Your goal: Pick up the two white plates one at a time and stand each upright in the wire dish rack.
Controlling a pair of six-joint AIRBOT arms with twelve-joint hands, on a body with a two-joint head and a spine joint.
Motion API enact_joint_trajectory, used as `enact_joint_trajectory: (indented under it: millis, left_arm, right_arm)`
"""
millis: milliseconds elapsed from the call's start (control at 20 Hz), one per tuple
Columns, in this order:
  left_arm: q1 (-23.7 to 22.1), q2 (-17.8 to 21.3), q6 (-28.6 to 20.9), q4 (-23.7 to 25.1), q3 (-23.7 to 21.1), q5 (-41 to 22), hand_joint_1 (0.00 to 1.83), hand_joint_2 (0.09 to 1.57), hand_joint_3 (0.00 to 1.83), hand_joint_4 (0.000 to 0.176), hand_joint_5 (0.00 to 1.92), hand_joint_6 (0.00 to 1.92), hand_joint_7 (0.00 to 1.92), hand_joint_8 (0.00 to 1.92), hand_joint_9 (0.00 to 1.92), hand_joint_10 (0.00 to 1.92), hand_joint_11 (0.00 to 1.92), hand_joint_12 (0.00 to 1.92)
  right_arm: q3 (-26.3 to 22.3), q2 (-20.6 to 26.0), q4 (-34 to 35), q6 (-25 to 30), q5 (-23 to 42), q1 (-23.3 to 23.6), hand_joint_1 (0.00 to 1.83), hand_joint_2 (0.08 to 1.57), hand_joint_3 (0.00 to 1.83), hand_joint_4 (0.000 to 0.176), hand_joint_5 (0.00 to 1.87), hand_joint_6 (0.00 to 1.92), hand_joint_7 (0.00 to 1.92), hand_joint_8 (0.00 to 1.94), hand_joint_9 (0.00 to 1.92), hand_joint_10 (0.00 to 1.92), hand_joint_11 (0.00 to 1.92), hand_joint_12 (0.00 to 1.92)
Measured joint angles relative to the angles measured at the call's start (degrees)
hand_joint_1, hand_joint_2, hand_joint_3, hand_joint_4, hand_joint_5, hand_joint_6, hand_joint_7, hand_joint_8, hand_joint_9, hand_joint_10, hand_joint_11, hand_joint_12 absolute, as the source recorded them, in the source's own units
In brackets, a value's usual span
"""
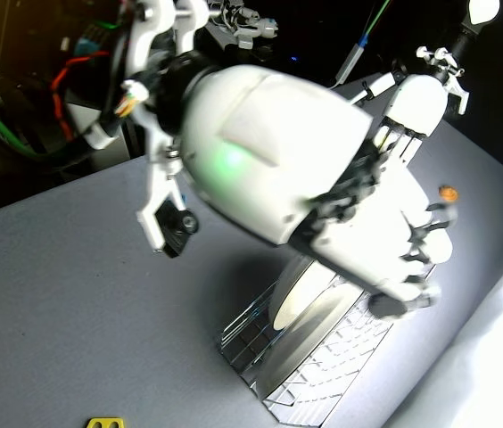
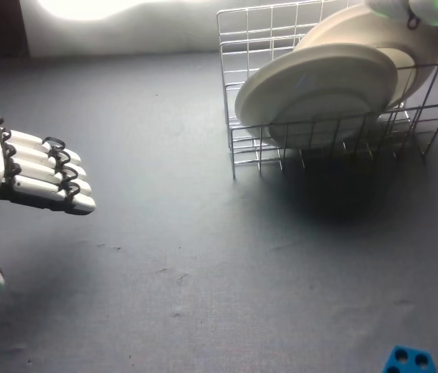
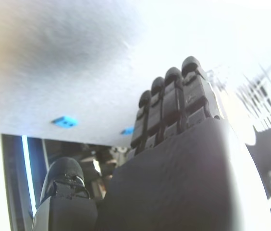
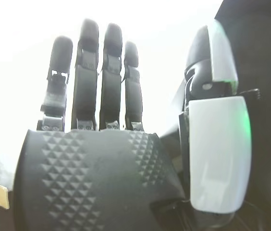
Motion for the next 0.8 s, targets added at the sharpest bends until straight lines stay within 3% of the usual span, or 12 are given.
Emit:
enact_joint_trajectory:
  millis: [300,500,550,600,650,700,750,800]
  left_arm:
    - [0.46,0.72,8.04,-2.58,1.6,-2.64,0.0,1.07,0.0,0.0,0.11,0.0,0.13,0.01,0.09,0.01,0.04,0.04]
    - [-1.4,0.7,7.63,-2.32,1.81,-3.04,0.0,1.08,0.0,0.0,0.13,0.01,0.16,0.01,0.13,0.01,0.06,0.06]
    - [-1.57,0.7,7.39,-2.71,1.81,-3.17,0.0,1.1,0.0,0.0,0.24,0.01,0.28,0.03,0.26,0.0,0.01,0.46]
    - [-1.57,0.7,7.08,-2.86,1.81,-3.19,0.0,1.13,0.0,0.0,0.43,0.02,0.52,0.01,0.46,0.02,0.03,0.79]
    - [-1.57,0.7,6.67,-2.67,1.81,-3.28,0.0,1.18,0.0,0.0,0.53,0.02,0.63,0.01,0.56,0.03,0.07,0.82]
    - [-1.55,0.7,6.56,-2.23,1.81,-3.41,0.26,1.28,0.01,0.0,0.72,0.08,0.77,0.04,0.71,0.06,0.17,0.89]
    - [-1.55,0.7,6.36,-1.88,1.81,-3.5,0.35,1.3,0.0,0.0,0.68,0.31,0.77,0.16,0.71,0.2,0.19,1.01]
    - [-1.55,0.7,6.34,-1.62,1.81,-3.48,0.47,1.31,0.0,0.0,0.42,1.03,0.59,0.76,0.57,0.71,0.15,1.32]
  right_arm:
    - [-1.22,0.42,-4.09,2.1,0.07,-1.03,0.97,1.02,0.0,0.0,0.66,0.06,0.74,0.03,0.7,0.04,0.12,1.31]
    - [-1.22,0.42,-4.02,2.69,-0.17,-2.54,1.0,1.01,0.0,0.0,0.73,0.08,0.8,0.05,0.73,0.05,0.16,1.3]
    - [-1.22,0.42,-4.0,2.73,-0.5,-2.54,0.97,1.03,0.0,0.0,0.79,0.12,0.86,0.08,0.8,0.09,0.23,1.27]
    - [-1.22,0.28,-4.31,2.67,-0.46,-2.8,0.98,1.03,0.0,0.0,0.69,0.57,0.89,0.2,0.83,0.21,0.3,1.23]
    - [-1.2,0.11,-4.26,2.69,-0.52,-2.91,0.99,1.04,0.0,0.0,0.62,0.8,0.85,0.36,0.8,0.32,0.3,1.24]
    - [-1.16,0.0,-4.13,2.75,-0.76,-3.21,1.04,1.02,0.0,0.0,0.58,1.03,0.77,0.76,0.78,0.59,0.39,1.23]
    - [-1.16,-0.15,-4.09,2.71,-1.11,-3.32,1.04,1.14,0.01,0.0,0.79,1.18,0.73,0.93,0.76,0.74,0.42,1.27]
    - [-1.16,-0.33,-3.93,2.71,-1.46,-3.32,1.05,1.17,0.0,0.0,0.83,1.22,0.71,1.08,0.74,0.85,0.47,1.27]
